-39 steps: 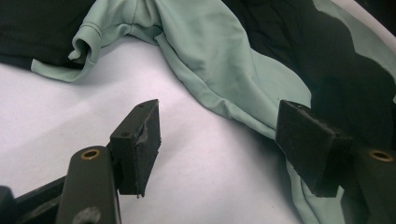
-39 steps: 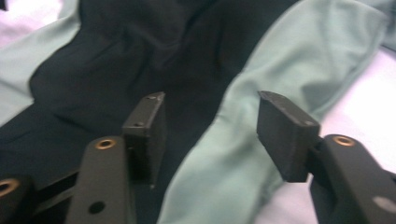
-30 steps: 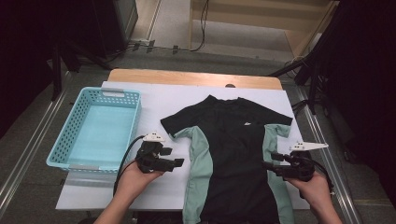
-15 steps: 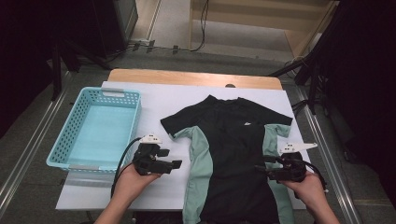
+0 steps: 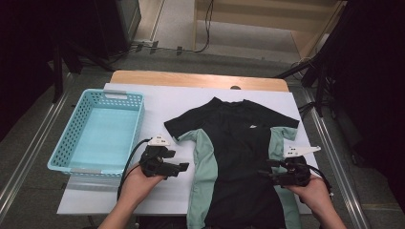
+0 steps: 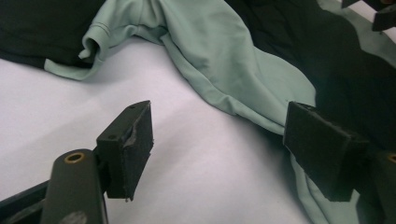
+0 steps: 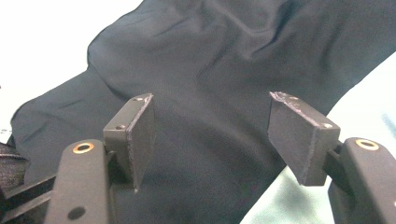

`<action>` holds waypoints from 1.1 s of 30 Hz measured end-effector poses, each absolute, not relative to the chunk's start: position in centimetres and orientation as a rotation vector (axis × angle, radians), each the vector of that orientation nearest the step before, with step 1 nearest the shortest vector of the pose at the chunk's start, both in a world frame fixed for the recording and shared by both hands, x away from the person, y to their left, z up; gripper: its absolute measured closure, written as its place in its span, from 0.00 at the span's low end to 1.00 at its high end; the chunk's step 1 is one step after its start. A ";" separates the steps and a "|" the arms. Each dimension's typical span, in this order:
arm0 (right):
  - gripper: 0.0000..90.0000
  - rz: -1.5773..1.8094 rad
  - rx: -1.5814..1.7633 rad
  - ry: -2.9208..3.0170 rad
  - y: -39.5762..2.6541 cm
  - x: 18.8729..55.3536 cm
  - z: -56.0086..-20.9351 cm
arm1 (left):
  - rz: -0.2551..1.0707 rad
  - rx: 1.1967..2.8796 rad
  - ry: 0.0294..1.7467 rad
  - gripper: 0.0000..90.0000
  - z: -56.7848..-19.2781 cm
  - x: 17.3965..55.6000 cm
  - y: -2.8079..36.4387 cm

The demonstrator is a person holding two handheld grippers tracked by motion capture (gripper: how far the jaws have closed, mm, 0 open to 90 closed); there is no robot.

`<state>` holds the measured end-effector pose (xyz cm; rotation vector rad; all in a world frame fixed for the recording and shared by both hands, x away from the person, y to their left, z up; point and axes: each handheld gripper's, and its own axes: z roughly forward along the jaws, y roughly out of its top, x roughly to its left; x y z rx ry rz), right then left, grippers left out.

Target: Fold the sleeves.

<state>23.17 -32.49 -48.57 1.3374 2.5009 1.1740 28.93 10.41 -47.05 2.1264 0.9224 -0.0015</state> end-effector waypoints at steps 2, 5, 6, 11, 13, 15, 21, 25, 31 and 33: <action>0.34 1.173 1.342 2.500 -32.5 23.1 -48.5 | 0.014 2.134 0.925 0.27 -47.1 29.1 10.3; 0.34 1.174 1.337 2.499 -32.5 23.2 -48.5 | 0.039 2.145 0.924 0.27 -47.0 29.2 10.1; 0.34 1.174 1.338 2.499 -32.5 23.2 -48.5 | 0.033 2.143 0.921 0.27 -47.0 29.4 10.1; 0.34 1.170 1.335 2.501 -32.5 23.2 -48.5 | 0.024 2.141 0.932 0.27 -46.9 29.9 9.9; 0.34 1.167 1.338 2.502 -32.5 23.2 -48.6 | 0.028 2.143 0.936 0.27 -46.7 30.0 9.9; 0.34 1.163 1.334 2.502 -32.5 23.2 -48.6 | 0.030 2.134 0.941 0.27 -46.6 30.1 9.9; 0.33 1.156 1.324 2.498 -32.4 23.1 -48.6 | -0.007 2.132 0.953 0.27 -46.4 31.0 10.0; 0.33 1.158 1.315 2.501 -32.3 23.1 -48.6 | 0.014 2.133 0.939 0.27 -46.1 31.5 9.9; 0.33 1.150 1.324 2.502 -32.3 22.9 -48.6 | 0.035 2.124 0.961 0.27 -45.9 32.2 10.0; 0.33 1.151 1.322 2.501 -32.3 22.9 -48.6 | 0.039 2.121 0.971 0.27 -45.8 32.6 9.9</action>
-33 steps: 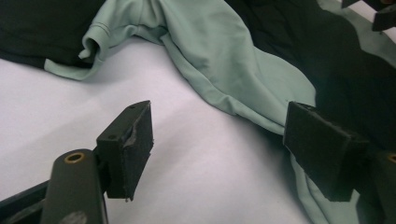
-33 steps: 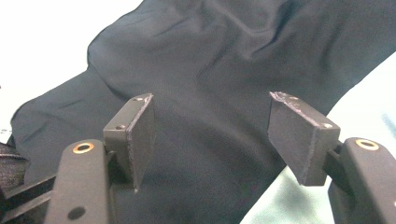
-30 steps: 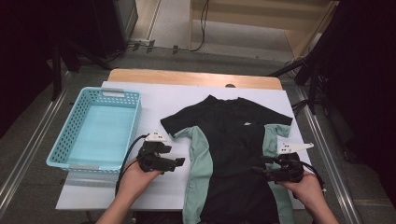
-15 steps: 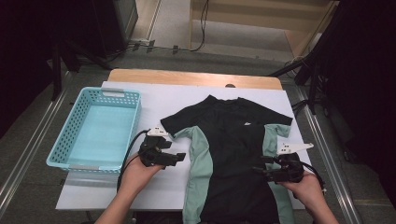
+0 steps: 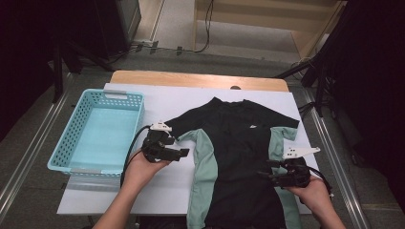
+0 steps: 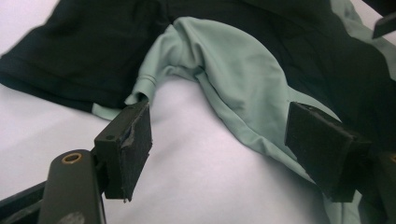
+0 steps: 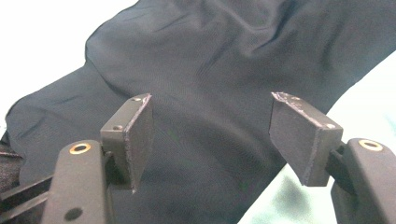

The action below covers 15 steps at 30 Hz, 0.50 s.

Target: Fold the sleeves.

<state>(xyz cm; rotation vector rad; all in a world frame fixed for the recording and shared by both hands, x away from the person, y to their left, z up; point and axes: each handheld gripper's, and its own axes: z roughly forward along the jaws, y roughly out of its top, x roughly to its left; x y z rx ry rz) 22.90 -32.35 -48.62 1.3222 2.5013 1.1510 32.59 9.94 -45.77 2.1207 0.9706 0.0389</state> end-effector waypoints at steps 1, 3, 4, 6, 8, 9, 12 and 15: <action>0.33 1.150 1.319 2.501 -32.4 22.9 -48.6 | 0.045 2.126 0.978 0.27 -45.7 32.8 9.9; 0.33 1.148 1.317 2.502 -32.4 22.9 -48.7 | 0.055 2.136 0.987 0.27 -45.7 33.2 9.8; 0.33 1.148 1.317 2.503 -32.4 22.9 -48.7 | 0.053 2.134 0.988 0.27 -45.7 33.3 9.8; 0.33 1.147 1.320 2.501 -32.4 22.8 -48.7 | 0.059 2.134 0.996 0.27 -45.7 33.6 9.7; 0.33 1.148 1.324 2.501 -32.4 22.8 -48.7 | 0.069 2.140 0.995 0.27 -45.7 33.9 9.6; 0.33 1.146 1.329 2.501 -32.4 22.7 -48.7 | 0.075 2.136 0.995 0.27 -45.7 34.1 9.5; 0.33 1.144 1.330 2.502 -32.5 22.7 -48.7 | 0.083 2.137 0.999 0.27 -45.6 34.6 9.5; 0.33 1.145 1.327 2.502 -32.5 22.6 -48.7 | 0.107 2.141 1.005 0.27 -45.6 35.0 9.4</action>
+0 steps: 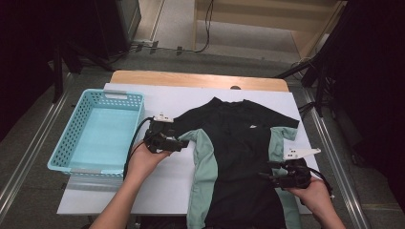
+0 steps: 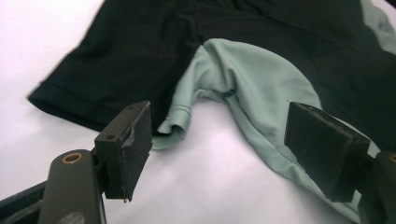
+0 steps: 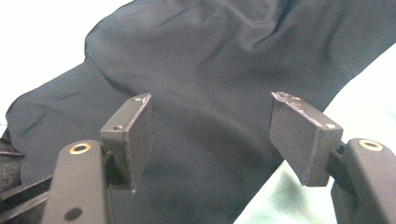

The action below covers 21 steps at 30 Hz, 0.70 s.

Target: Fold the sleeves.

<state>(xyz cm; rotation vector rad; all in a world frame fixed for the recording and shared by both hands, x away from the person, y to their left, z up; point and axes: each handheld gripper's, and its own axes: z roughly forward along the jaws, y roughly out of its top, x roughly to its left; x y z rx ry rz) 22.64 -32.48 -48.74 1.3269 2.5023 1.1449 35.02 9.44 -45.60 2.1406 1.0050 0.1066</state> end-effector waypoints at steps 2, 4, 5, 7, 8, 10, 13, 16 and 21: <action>0.33 1.144 1.329 2.502 -32.5 22.6 -48.7 | 0.111 2.137 1.010 0.27 -45.6 35.3 9.4; 0.33 1.149 1.332 2.499 -32.5 22.5 -48.8 | 0.115 2.139 1.012 0.27 -45.6 35.6 9.5; 0.33 1.149 1.334 2.499 -32.5 22.5 -48.8 | 0.117 2.141 1.015 0.27 -45.6 35.7 9.5; 0.33 1.144 1.338 2.501 -32.5 22.5 -48.8 | 0.126 2.140 1.020 0.27 -45.7 36.0 9.5; 0.33 1.143 1.331 2.505 -32.5 22.5 -48.9 | 0.127 2.136 1.029 0.27 -45.7 36.2 9.5; 0.33 1.137 1.321 2.512 -32.4 22.5 -48.9 | 0.137 2.136 1.033 0.27 -45.7 36.5 9.5; 0.33 1.138 1.317 2.512 -32.3 22.4 -48.9 | 0.148 2.138 1.045 0.27 -45.8 36.9 9.4; 0.33 1.141 1.319 2.506 -32.5 22.2 -48.9 | 0.155 2.140 1.059 0.27 -45.8 37.4 9.3; 0.33 1.142 1.333 2.495 -32.7 22.0 -48.9 | 0.171 2.139 1.066 0.27 -45.9 38.1 9.2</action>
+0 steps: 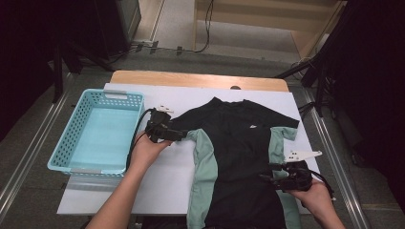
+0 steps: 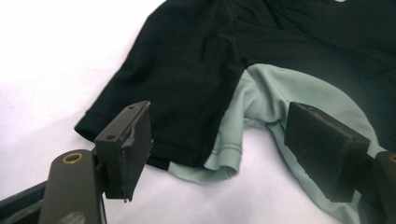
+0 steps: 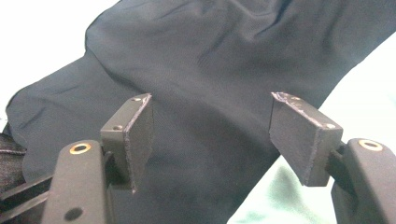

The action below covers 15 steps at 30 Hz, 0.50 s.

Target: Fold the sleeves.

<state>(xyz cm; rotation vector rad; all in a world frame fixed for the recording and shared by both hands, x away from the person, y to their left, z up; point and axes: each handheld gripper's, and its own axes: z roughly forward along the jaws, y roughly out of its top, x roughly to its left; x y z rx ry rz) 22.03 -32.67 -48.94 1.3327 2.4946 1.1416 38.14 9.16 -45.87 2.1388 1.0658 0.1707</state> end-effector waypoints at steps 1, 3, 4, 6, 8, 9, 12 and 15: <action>0.33 1.143 1.333 2.493 -32.7 22.0 -49.0 | 0.175 2.136 1.068 0.27 -45.9 38.3 9.2; 0.33 1.139 1.332 2.495 -32.8 21.9 -49.0 | 0.190 2.135 1.077 0.28 -46.0 38.5 9.2; 0.33 1.140 1.336 2.496 -32.8 21.9 -49.0 | 0.198 2.139 1.081 0.28 -46.1 38.7 9.2; 0.33 1.141 1.348 2.492 -32.8 21.8 -49.0 | 0.214 2.145 1.088 0.28 -46.1 39.0 9.3; 0.33 1.139 1.346 2.490 -32.9 21.8 -49.0 | 0.229 2.144 1.095 0.28 -46.2 39.4 9.3; 0.33 1.140 1.347 2.488 -32.9 21.8 -49.0 | 0.237 2.139 1.102 0.28 -46.3 39.5 9.3; 0.33 1.146 1.362 2.480 -33.0 21.7 -49.0 | 0.259 2.141 1.112 0.29 -46.5 40.0 9.4; 0.33 1.146 1.362 2.478 -33.1 21.7 -49.0 | 0.277 2.141 1.123 0.29 -46.8 40.3 9.5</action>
